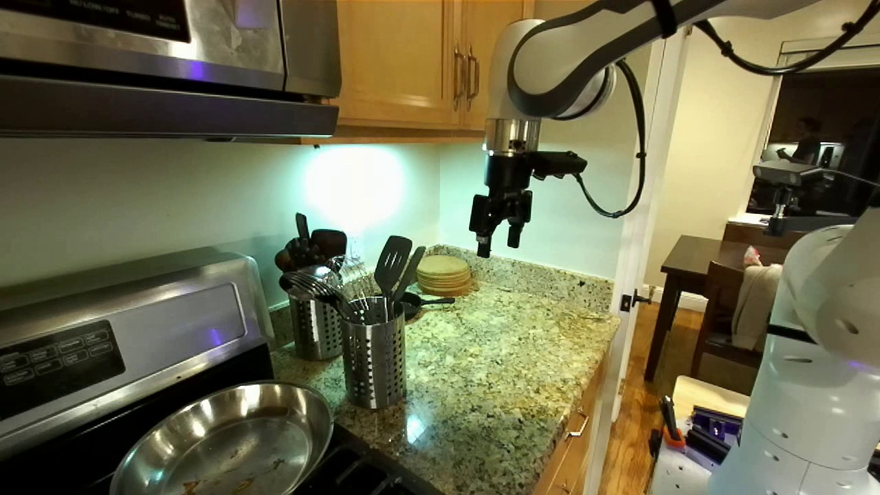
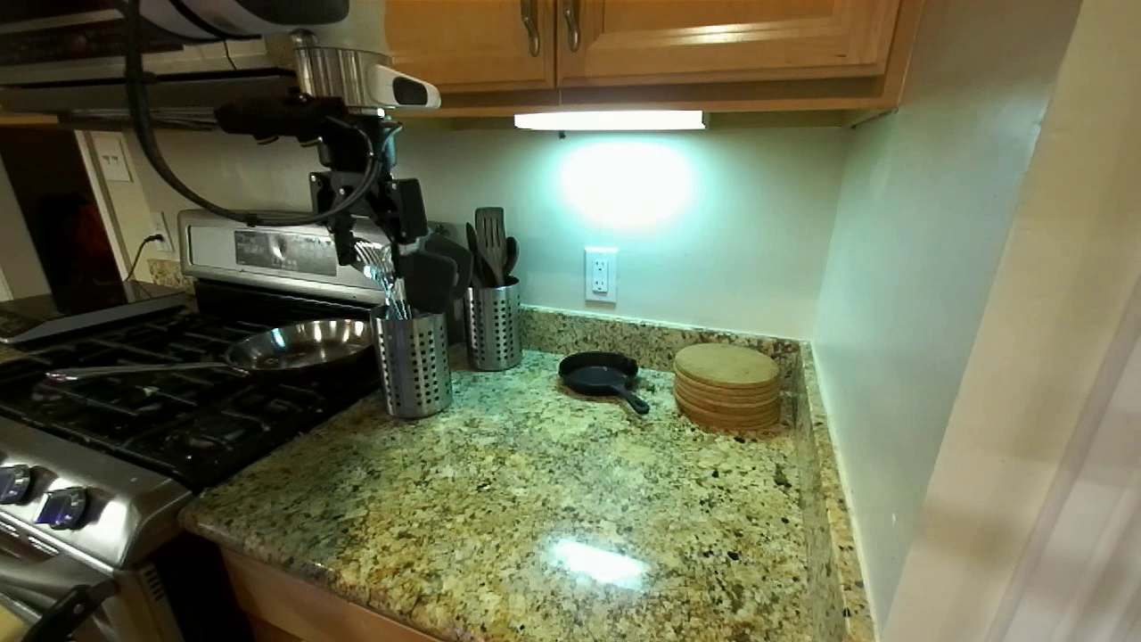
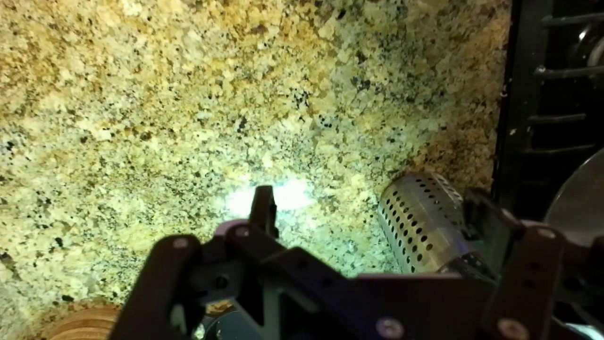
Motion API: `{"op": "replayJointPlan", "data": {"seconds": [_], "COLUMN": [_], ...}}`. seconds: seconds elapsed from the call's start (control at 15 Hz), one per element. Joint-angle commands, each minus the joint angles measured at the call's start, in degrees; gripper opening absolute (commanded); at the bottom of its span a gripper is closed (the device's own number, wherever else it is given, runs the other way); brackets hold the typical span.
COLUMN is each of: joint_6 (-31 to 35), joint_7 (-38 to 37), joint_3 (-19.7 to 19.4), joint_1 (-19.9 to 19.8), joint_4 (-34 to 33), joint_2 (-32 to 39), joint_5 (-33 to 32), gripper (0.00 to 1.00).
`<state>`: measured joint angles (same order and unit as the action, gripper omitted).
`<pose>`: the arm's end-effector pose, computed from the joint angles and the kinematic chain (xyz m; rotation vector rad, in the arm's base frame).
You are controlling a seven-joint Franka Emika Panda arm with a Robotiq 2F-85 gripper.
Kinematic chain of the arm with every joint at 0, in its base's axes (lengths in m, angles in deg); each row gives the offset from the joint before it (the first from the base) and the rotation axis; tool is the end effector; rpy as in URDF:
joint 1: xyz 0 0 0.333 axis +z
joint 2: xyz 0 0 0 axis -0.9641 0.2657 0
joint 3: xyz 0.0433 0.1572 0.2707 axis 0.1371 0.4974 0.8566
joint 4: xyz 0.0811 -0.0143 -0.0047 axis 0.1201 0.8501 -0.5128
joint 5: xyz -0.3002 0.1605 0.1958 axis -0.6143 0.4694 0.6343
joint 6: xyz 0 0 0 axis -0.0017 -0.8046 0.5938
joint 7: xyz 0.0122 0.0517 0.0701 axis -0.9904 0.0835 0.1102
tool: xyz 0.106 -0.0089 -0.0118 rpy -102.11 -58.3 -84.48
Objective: Put the spatula on the counter
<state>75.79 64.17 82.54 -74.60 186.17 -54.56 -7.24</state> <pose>0.4242 -0.0076 0.4565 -3.1063 0.1457 -0.0920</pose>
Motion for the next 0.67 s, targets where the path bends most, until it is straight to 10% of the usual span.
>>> {"op": "replayJointPlan", "data": {"seconds": [0.0,0.6], "joint_6": [0.52,0.28], "joint_7": [-6.95,-12.70], "joint_3": [1.33,2.03], "joint_1": [-1.70,-2.05], "joint_4": [-5.02,-7.29], "joint_2": [5.03,7.54], "joint_5": [-0.03,-0.22], "gripper": [1.00,1.00]}}
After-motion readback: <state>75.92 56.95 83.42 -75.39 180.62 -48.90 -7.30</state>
